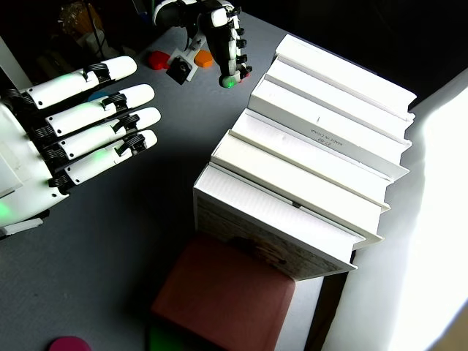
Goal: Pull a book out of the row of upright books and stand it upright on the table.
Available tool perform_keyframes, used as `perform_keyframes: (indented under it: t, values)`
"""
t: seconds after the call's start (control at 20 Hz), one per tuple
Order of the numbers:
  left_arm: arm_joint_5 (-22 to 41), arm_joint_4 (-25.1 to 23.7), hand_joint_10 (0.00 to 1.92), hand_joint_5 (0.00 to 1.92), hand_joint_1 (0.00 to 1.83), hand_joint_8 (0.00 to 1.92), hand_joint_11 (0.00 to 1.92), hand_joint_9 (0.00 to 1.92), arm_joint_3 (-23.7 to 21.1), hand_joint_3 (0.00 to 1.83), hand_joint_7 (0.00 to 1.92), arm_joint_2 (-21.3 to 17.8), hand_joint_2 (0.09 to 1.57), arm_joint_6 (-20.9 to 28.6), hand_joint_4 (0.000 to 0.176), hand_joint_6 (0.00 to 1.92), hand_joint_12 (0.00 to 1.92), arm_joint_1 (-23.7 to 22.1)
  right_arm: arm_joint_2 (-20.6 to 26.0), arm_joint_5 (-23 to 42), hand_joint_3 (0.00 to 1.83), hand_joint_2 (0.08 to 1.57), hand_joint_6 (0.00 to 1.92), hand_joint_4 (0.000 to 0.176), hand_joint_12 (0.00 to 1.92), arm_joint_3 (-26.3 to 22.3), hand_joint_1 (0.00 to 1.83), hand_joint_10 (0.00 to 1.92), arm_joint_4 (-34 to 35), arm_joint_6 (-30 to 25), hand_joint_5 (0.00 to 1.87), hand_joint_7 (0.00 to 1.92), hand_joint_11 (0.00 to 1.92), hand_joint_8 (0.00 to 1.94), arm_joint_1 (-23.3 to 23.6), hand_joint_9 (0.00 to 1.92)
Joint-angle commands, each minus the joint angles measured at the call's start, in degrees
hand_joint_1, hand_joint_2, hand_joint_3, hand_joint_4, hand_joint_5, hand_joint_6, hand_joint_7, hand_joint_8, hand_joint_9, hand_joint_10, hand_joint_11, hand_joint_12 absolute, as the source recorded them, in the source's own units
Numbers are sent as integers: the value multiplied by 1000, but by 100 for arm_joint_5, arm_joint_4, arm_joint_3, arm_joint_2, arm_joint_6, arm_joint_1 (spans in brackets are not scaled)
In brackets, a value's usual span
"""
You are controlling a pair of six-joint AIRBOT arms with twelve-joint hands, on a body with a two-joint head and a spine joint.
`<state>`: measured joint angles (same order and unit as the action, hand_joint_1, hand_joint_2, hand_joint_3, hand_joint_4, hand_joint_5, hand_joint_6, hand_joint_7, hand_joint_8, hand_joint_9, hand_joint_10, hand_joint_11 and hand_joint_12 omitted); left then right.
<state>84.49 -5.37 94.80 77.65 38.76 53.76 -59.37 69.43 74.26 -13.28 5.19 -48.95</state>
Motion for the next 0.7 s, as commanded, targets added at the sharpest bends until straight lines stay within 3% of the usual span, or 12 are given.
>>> perform_keyframes:
  t: [0.0, 0.05, 0.1, 0.15, 0.3, 0.35, 0.4, 0.45, 0.5, 0.55, 0.6, 0.65]
  values:
    - [658, 247, 28, 369, 1073, 2, 53, 486, -27, 33, 462, 19, 748, 59, 0, 9, 1163, -33, 1, 621, 8, 944, 6, 89, 1415, -8, 891, 67, 224, -60, 263, 287, 0, 2, 31, 295]
    - [670, 262, 17, 361, 1071, 1, 66, 490, -27, 22, 458, 24, 763, 59, 0, 3, 1131, -33, 1, 621, 4, 947, 4, 71, 1395, -7, 889, 55, 223, -61, 268, 312, 0, 4, 31, 314]
    - [672, 264, 16, 368, 1076, 2, 74, 498, -26, 12, 461, 24, 752, 59, 0, 4, 1125, -33, 1, 620, 4, 956, 1, 80, 1408, -6, 882, 44, 217, -61, 262, 308, 0, 1, 32, 322]
    - [674, 264, 17, 375, 1074, 2, 83, 502, -26, 11, 463, 24, 752, 59, 0, 7, 1128, -33, 2, 620, 0, 948, 2, 68, 1429, -5, 881, 36, 205, -61, 269, 317, 0, 2, 32, 328]
    - [706, 283, 12, 393, 1051, 4, 63, 512, -30, 8, 484, 26, 758, 59, 0, 8, 1220, -25, 27, 578, 1, 948, 7, 110, 1187, 27, 768, 1, 119, -61, 338, 163, 0, 0, 120, 164]
    - [720, 291, 10, 410, 1043, 3, 103, 520, -31, 5, 490, 28, 757, 59, 0, 9, 1204, -20, 63, 556, 4, 972, 19, 85, 386, 44, 841, 0, 72, -52, 510, 32, 0, 0, 258, 32]
    - [724, 293, 3, 404, 1030, 0, 113, 506, -33, 1, 469, 26, 750, 59, 0, 3, 1238, -20, 105, 519, 3, 983, 24, 60, 76, 56, 945, 0, 36, 5, 679, 6, 0, 0, 394, 6]
    - [724, 298, 0, 400, 1035, 0, 120, 490, -33, 0, 447, 22, 742, 59, 0, 1, 1287, -20, 148, 458, 5, 991, 36, 79, 14, 56, 946, 0, 17, 105, 752, 0, 0, 0, 519, 0]
    - [724, 311, 1, 413, 1023, 0, 88, 480, -31, 0, 445, 20, 738, 59, 0, 3, 1354, -16, 194, 388, 20, 1030, 26, 116, 2, 64, 806, 0, 16, 246, 751, 0, 0, 0, 657, 0]
    - [728, 322, 0, 422, 1027, 1, 83, 476, -32, 0, 439, 16, 744, 59, 0, 4, 1438, -7, 227, 239, 34, 1068, 21, 119, 0, 82, 809, 0, -3, 423, 754, 0, 0, 0, 815, 0]
    - [732, 333, 4, 425, 1023, 3, 95, 485, -33, 4, 443, 9, 753, 59, 0, 4, 1455, -1, 235, 139, 22, 1078, 9, 64, 0, 109, 819, 0, -16, 523, 780, 0, 0, 0, 914, 0]
    - [743, 352, 7, 435, 1009, 5, 116, 497, -33, 6, 461, 9, 767, 59, 0, 5, 1406, 11, 235, -59, 32, 1235, 1, 0, 0, 161, 639, 0, -34, 667, 705, 0, 0, 0, 1067, 0]
